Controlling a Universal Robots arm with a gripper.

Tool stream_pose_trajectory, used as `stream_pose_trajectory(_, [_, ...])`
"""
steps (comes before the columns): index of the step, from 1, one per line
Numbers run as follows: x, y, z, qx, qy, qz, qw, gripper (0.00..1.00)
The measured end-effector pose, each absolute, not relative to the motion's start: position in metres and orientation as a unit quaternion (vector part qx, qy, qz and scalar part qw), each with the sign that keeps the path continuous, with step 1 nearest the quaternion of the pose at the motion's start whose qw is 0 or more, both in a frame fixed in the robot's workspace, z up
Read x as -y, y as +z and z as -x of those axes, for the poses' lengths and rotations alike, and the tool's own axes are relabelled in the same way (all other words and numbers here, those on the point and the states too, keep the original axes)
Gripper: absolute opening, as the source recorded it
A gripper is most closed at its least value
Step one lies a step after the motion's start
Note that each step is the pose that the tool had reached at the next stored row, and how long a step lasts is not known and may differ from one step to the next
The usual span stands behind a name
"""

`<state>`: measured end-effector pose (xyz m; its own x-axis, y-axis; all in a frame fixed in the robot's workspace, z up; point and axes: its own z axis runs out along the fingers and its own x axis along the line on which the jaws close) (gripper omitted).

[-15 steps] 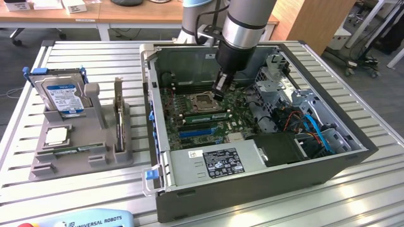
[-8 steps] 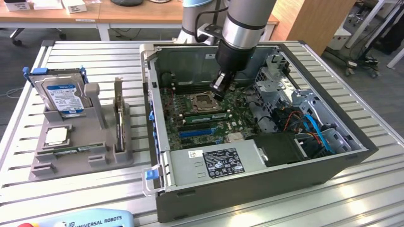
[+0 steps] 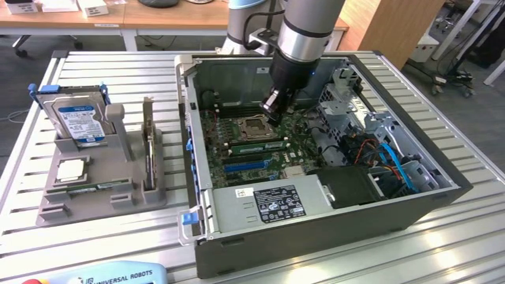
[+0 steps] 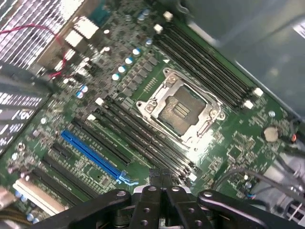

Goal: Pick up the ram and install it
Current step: 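Press down the ram until it locks into place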

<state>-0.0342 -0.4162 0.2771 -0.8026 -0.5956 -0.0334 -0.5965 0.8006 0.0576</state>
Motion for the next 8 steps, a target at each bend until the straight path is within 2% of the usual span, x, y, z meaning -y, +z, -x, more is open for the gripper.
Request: stream_pose_trajectory(8, [0.4162, 0.2760, 0.0342, -0.969, 0.032, 0.244, 0.009, 0.10])
